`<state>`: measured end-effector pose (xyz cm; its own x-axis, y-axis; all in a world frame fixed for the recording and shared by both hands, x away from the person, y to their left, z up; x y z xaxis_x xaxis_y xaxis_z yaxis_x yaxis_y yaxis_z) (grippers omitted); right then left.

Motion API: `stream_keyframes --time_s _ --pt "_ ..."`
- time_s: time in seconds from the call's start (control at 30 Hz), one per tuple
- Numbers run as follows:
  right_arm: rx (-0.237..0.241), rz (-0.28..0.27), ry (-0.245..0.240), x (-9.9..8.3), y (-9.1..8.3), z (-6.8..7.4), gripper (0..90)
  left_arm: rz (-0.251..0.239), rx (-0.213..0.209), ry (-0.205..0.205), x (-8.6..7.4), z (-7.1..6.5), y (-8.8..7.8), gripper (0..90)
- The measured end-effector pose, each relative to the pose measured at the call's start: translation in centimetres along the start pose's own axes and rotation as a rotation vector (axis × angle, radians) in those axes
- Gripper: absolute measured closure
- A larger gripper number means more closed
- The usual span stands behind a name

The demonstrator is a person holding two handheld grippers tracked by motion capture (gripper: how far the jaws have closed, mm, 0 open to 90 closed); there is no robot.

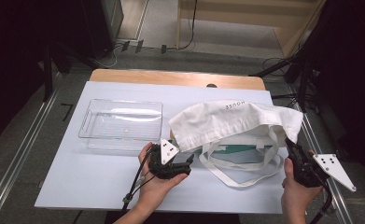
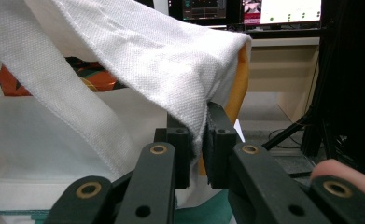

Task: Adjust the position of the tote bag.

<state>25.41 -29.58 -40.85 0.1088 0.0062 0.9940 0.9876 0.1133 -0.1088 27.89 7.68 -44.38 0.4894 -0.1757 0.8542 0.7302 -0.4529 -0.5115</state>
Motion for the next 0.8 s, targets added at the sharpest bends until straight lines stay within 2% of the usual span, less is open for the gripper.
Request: stream_keyframes --time_s 0.03,0.1,0.13,0.17,0.2,0.23,0.33,0.37,0.4,0.43,0.5,0.57,0.67,0.7,0.73,0.8 --pt "0.001 0.004 0.003 0.0 -0.1 0.0 83.7 -0.006 0.020 -0.017 0.2 0.6 0.0 15.1" --pt "0.001 0.005 -0.002 -0.1 -0.3 -0.1 83.7 -0.014 0.022 -0.025 0.4 0.9 -0.1 16.0" --pt "0.001 0.005 -0.002 -0.1 -0.3 -0.2 83.8 -0.029 0.021 -0.035 0.6 1.0 -0.3 16.9" --pt "0.001 0.006 0.000 -0.2 -0.3 -0.3 83.8 -0.071 0.022 -0.044 1.0 1.4 -1.0 18.8" --pt "0.001 0.006 0.000 -0.2 -0.3 -0.3 83.8 -0.071 0.022 -0.044 1.0 1.4 -1.0 21.1" --pt "-0.002 0.007 0.003 -0.2 -0.3 -0.3 83.8 -0.102 0.026 -0.047 1.6 1.9 -1.7 22.3" --pt "0.002 0.007 0.000 -0.2 -0.4 -0.1 83.8 -0.131 0.032 -0.065 2.1 2.5 -2.3 24.6" --pt "0.002 0.004 -0.005 -0.1 -0.3 0.1 83.8 -0.143 0.003 -0.078 2.3 2.9 -2.8 28.7" --pt "0.002 0.004 -0.005 -0.1 -0.3 0.1 83.8 -0.143 0.003 -0.078 2.3 2.9 -2.8 29.3" --pt "0.002 0.005 -0.004 -0.1 -0.3 0.2 83.8 -0.142 -0.021 -0.079 2.3 2.9 -2.8 29.3" --pt "0.002 0.004 -0.007 -0.1 -0.2 0.3 83.8 -0.124 -0.040 -0.067 1.9 2.3 -2.6 28.9" --pt "0.003 0.004 -0.005 -0.1 -0.2 0.3 83.8 -0.094 -0.043 -0.049 1.2 1.3 -1.9 28.1" --pt "0.003 0.003 -0.009 -0.1 -0.1 0.4 83.7 -0.028 0.007 0.007 0.0 -0.1 -0.4 24.8" --pt "0.005 0.004 -0.008 -0.1 -0.1 0.4 83.7 0.001 0.041 0.022 -0.3 -0.4 0.2 22.8" --pt "0.005 0.005 -0.010 -0.1 -0.1 0.4 83.7 0.028 0.075 0.029 -0.5 -0.5 0.6 21.9" --pt "0.007 0.005 -0.010 -0.2 -0.2 0.4 83.7 0.049 0.102 0.010 -0.6 -0.2 1.2 20.2"
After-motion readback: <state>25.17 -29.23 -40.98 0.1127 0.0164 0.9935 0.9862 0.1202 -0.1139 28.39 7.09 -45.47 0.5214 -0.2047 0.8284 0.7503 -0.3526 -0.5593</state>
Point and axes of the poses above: each handheld gripper's, and its own axes: y roughly forward along the jaws, x roughly out of its top, z roughly to its left, the point moved 2 cm from there along y, roughly forward along the jaws, and after that the axes turned 6 degrees about -y, right-handed, at the moved point
